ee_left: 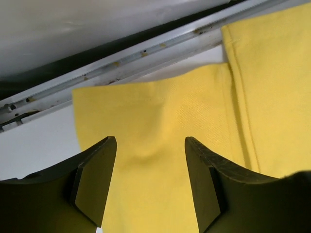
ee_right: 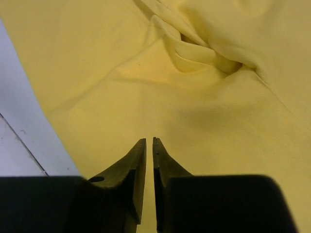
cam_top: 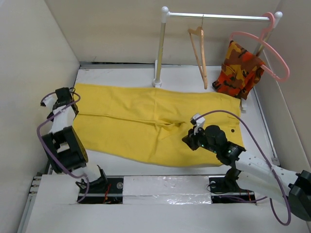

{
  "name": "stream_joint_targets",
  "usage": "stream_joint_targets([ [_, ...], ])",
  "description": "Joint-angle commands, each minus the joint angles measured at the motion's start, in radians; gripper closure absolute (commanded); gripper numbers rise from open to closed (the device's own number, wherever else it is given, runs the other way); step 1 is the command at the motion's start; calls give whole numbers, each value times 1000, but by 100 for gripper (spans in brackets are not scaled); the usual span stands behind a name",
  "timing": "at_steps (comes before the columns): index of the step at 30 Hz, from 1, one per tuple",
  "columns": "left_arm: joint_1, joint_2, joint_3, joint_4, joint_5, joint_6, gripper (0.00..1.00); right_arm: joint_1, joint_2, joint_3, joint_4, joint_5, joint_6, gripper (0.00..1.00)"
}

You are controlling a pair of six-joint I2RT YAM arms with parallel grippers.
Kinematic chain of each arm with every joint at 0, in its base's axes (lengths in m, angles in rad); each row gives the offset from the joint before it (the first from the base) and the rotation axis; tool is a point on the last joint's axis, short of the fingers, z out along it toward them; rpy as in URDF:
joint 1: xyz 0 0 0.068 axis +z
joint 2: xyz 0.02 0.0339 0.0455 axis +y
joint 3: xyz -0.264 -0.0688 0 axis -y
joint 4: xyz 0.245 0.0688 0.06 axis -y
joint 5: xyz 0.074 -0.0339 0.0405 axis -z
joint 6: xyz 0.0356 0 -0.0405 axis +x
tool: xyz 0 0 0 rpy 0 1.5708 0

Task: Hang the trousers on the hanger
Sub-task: Flatten out the trousers at the center of the board, then fold the trousers at the center of the board.

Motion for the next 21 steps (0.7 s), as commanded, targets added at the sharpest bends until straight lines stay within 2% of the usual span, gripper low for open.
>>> stream_joint_targets([
  [1,8,-160,-42,-18,1,-57,44,18,0,26,107,-56,-13,92],
  [3,29,-229,-100,-43,35,-103,45,18,-3,31,107,-82,-20,100],
  [8,141,-338,-238,-41,173,-132,49,41,-26,34,97,-103,-31,100],
  [12,236,-344,-347,-28,194,-129,53,64,-83,18,65,-91,-28,98],
  [14,251,-344,-354,-14,229,-123,51,73,-112,8,48,-71,-28,97],
  [21,275,-289,-363,8,222,-147,48,73,-206,-23,-25,-45,-14,90],
])
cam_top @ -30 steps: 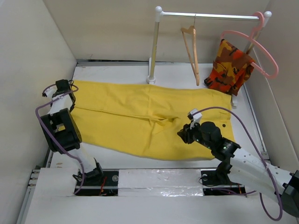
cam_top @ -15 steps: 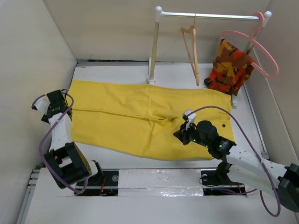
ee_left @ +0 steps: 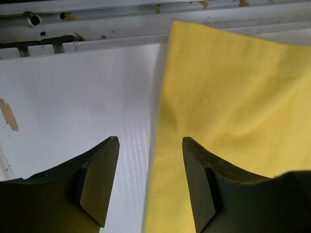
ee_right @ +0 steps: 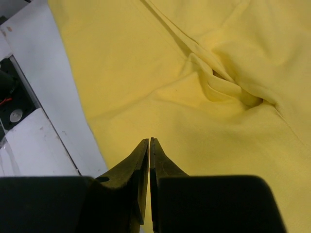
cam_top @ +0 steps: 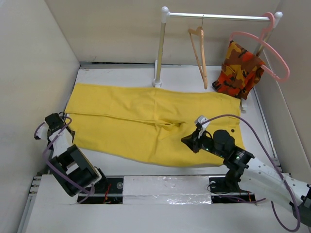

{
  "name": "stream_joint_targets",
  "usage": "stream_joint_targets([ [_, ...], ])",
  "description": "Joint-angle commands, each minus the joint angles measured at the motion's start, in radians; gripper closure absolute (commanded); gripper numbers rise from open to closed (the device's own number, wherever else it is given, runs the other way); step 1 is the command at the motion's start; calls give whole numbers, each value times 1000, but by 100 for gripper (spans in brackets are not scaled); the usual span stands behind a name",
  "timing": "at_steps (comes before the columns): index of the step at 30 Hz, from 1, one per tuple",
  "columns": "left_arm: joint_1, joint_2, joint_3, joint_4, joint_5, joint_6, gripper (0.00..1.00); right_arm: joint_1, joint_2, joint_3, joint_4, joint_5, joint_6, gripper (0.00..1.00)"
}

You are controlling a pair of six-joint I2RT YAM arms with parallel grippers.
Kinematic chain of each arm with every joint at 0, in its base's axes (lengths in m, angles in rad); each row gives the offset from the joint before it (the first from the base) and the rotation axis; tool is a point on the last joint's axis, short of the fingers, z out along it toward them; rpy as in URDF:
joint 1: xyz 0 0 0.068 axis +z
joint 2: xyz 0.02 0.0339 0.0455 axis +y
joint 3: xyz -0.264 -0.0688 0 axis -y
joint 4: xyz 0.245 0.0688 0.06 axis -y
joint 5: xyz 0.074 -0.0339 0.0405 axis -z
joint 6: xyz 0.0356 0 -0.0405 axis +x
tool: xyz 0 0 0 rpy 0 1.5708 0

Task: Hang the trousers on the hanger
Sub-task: Fold the trousers at the center of the board.

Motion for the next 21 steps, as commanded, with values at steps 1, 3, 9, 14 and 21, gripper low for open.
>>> stream_joint_targets([
  [1,14,51,-1,21,13,-21,48,7,-26,-18,-21,24,-1,90],
  [3,23,66,-8,44,13,-29,48,7,-26,-17,-25,30,-1,89],
  [9,24,137,-19,119,46,-58,52,7,-25,-23,-55,55,5,89],
  [14,24,126,-27,179,74,-50,93,7,-20,-21,-67,104,18,89],
  [21,-53,-149,-8,178,120,-23,100,7,-14,-23,-115,301,76,92],
])
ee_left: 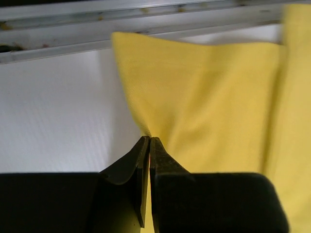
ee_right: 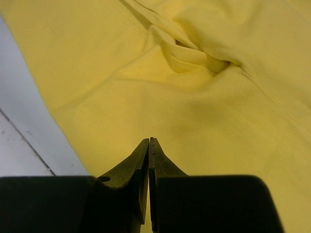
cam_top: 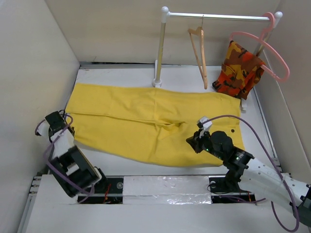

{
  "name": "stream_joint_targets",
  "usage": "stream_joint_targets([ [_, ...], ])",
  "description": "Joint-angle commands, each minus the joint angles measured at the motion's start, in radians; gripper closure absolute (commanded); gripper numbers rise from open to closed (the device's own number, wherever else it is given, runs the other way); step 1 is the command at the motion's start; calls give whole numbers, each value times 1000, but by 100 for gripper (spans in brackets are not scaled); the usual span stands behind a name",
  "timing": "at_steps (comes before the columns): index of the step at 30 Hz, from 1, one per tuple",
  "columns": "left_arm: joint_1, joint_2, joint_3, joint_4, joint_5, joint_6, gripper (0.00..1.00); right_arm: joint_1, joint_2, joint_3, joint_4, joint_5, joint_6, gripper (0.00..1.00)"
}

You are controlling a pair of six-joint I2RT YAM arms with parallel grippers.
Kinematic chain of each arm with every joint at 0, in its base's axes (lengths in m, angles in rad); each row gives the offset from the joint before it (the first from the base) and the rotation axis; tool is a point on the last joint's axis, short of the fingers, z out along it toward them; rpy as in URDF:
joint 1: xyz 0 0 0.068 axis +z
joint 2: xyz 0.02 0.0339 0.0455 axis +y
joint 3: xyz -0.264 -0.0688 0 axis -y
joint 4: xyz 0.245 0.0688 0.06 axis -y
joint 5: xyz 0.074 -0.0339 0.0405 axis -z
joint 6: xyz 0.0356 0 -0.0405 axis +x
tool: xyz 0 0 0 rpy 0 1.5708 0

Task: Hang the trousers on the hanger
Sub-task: Fold the trousers at the center of the board.

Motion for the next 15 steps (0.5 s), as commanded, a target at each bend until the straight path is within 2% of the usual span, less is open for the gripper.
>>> stream_joint_targets([
  [1,-51,-198,5,31,33,29,100,7,11,1,-34,157,57,93],
  [5,-70,-506,-5,29,143,62,100,-64,42,21,-112,243,133,100],
  [8,-108,-612,46,-15,186,76,100,-144,40,27,-153,218,187,100],
  [9,-119,-631,54,-23,206,76,100,-205,39,27,-154,205,204,100],
  [14,-149,-777,20,0,437,69,100,-431,59,33,-169,227,229,100],
  [15,-160,-805,6,12,460,64,100,-477,80,40,-178,240,230,94],
])
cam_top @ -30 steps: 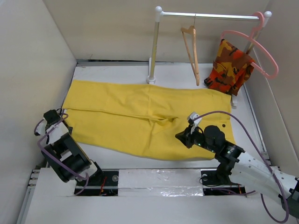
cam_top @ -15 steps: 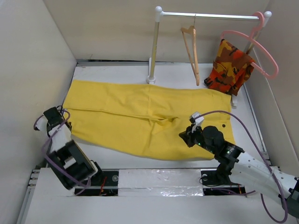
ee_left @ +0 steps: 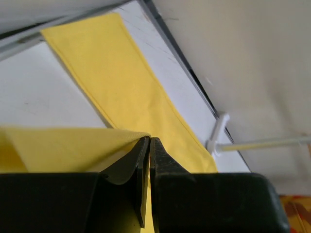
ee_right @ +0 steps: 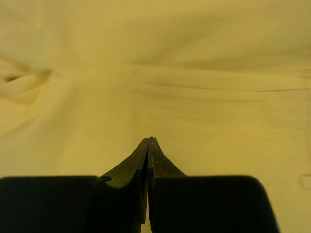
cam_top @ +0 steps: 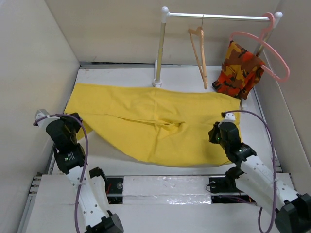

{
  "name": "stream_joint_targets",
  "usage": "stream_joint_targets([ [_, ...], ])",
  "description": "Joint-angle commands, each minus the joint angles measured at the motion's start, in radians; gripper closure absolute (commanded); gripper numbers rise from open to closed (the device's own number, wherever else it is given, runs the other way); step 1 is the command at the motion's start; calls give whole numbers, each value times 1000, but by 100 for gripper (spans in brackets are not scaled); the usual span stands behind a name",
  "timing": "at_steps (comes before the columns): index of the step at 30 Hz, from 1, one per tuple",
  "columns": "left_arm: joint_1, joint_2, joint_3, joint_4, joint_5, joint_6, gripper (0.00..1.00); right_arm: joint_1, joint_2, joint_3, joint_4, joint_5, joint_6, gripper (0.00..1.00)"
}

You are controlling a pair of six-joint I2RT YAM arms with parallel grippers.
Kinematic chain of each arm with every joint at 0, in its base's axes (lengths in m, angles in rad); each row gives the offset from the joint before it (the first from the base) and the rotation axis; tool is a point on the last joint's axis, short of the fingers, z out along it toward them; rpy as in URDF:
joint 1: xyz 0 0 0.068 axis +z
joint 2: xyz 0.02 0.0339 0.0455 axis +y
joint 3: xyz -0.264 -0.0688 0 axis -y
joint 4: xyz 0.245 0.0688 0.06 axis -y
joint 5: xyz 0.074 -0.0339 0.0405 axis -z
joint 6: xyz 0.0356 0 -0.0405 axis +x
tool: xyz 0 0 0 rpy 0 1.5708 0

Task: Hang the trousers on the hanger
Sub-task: Fold the trousers at the center of the board.

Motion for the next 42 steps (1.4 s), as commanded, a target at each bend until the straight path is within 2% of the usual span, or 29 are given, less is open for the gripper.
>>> stream_joint_targets([
  [1,-41,-83,-42,39,164,7,100,-193,35,49,-20,53,31,92],
  [4,-91,-172,-57,13,178,18,100,-353,84,57,11,12,20,84],
  [5,-106,-184,-51,10,165,35,100,-452,101,57,26,-3,20,83],
  [8,-187,-183,4,-33,96,93,100,-612,182,68,40,-62,30,83],
  [10,-247,-186,33,-38,93,136,100,-664,221,72,35,-141,23,83],
  [14,-322,-204,70,-84,-1,187,100,-691,325,46,97,-192,62,82],
  [15,-335,-206,74,-97,-16,197,100,-691,351,36,164,-236,69,82],
  [17,-370,-222,82,-110,-48,223,100,-691,415,49,184,-287,74,81],
  [20,-393,-239,82,-121,-50,225,100,-691,567,112,210,-350,76,82],
  [21,-393,-245,87,-124,-38,230,100,-680,634,133,259,-388,77,86],
  [23,-393,-248,91,-130,-33,230,100,-669,685,169,281,-428,65,87],
  [29,-393,-255,74,-131,-13,220,100,-593,788,348,263,-412,2,90],
  [32,-393,-258,59,-121,-4,219,100,-593,701,371,192,-387,-35,82],
  [33,-393,-259,62,-119,-3,217,100,-606,654,341,172,-363,-48,72],
  [35,-393,-261,68,-122,-1,216,100,-617,544,301,132,-317,-62,59],
  [36,-404,-262,71,-116,0,214,100,-617,432,258,103,-271,-65,50],
  [38,-416,-262,74,-110,-1,213,100,-629,324,209,-6,-229,-47,48],
  [39,-430,-265,74,-108,-3,211,100,-640,217,180,-44,-156,-33,48],
  [42,-469,-271,74,-104,-16,208,100,-660,71,69,-164,-138,49,50],
])
